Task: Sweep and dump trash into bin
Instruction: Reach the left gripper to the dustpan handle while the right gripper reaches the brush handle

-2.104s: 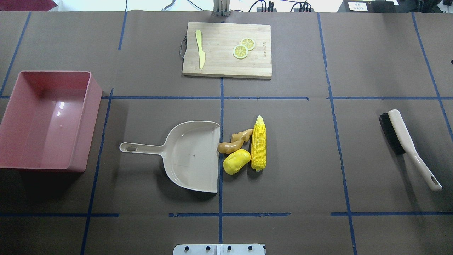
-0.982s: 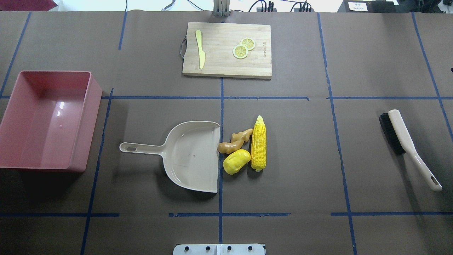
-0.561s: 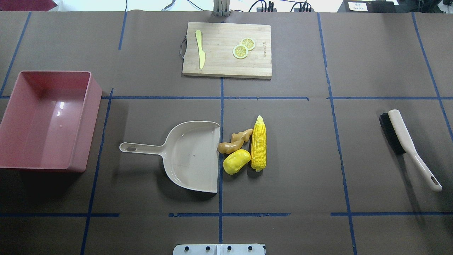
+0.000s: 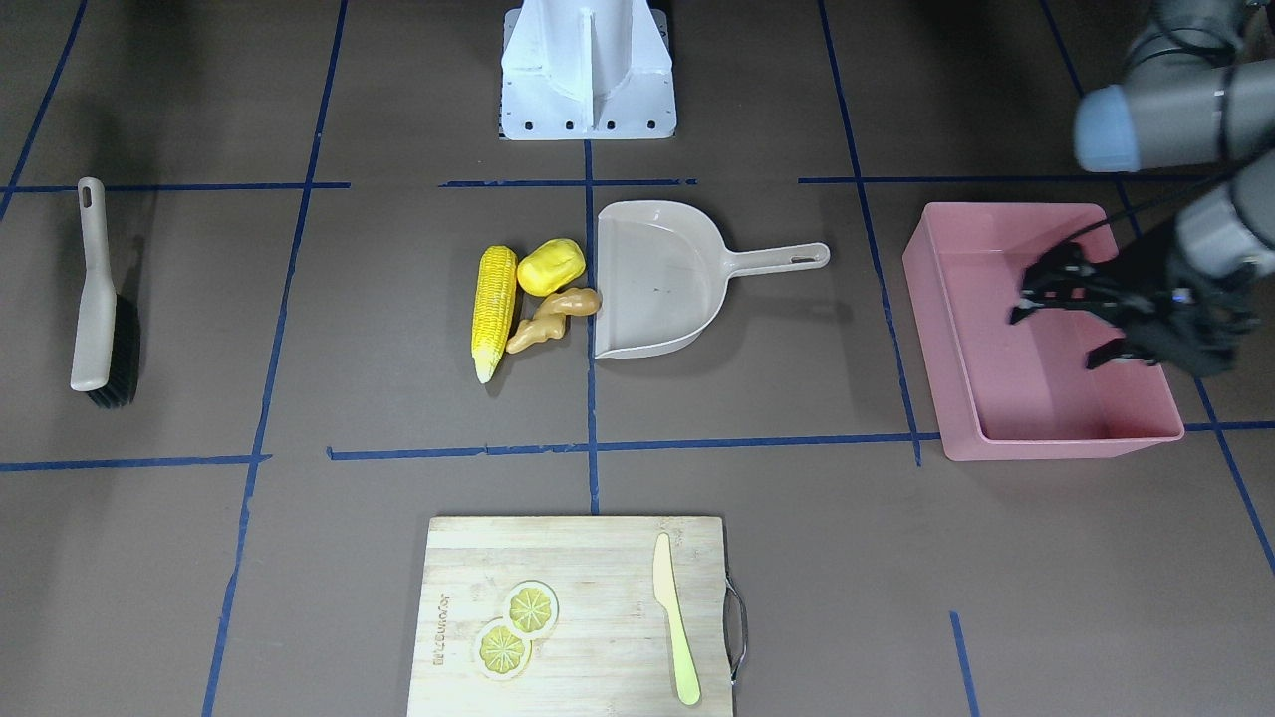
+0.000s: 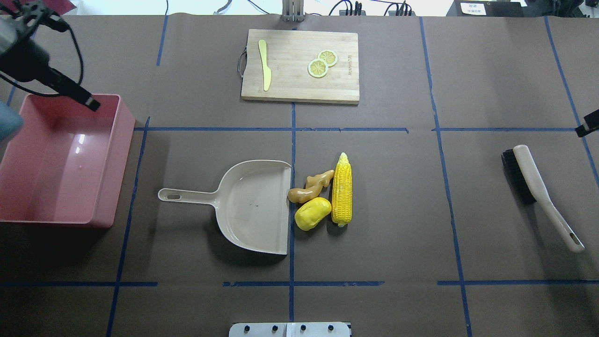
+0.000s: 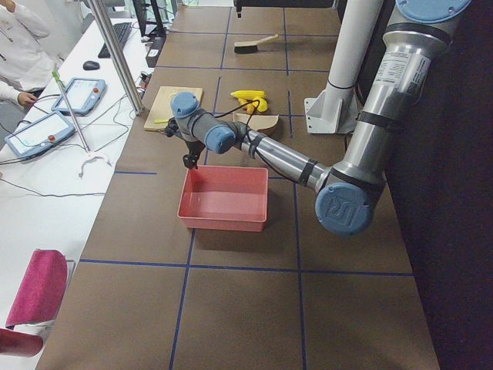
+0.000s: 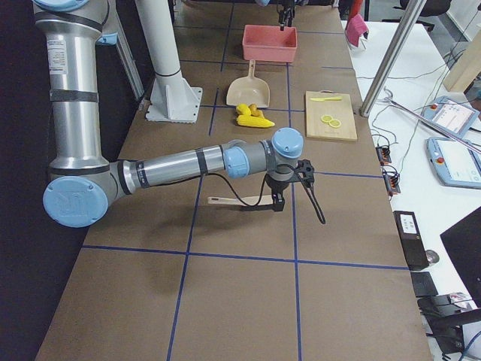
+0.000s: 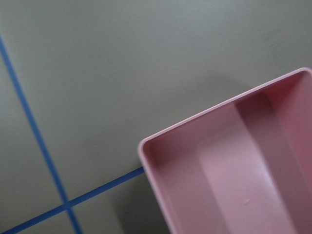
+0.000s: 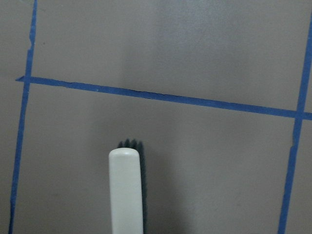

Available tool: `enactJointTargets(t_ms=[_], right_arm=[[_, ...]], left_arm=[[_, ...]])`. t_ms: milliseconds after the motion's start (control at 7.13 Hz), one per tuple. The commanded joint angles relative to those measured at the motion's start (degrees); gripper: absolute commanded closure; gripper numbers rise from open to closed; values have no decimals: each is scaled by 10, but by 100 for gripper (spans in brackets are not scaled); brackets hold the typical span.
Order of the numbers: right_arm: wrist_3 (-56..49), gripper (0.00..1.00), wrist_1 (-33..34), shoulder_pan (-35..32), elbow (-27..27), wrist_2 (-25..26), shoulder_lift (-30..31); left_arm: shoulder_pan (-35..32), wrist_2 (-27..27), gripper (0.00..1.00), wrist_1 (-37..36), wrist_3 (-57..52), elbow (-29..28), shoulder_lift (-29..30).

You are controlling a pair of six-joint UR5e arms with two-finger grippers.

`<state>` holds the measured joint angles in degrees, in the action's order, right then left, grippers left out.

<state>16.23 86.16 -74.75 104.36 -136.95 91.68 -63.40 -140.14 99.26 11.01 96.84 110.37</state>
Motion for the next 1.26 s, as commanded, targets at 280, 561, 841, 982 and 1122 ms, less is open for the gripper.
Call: enactJointTargets(t_ms=[280,561,841,982,1122], right_arm=[[222,1,-263,130,27,70,149],[281,1,-308,175,26,84,167],[282,2,-309,223,25,114,187],[282,4,-310,252,19,125,190],[284,41,-311,256,22,134,188]], left_arm=[[91,53,0,51,2,1,52],[107,74,0,52,-4,1,55],[116,77,0,51,3,3,57],[116,77,0,50,3,2,57],[120,78,0,51,0,2,56]])
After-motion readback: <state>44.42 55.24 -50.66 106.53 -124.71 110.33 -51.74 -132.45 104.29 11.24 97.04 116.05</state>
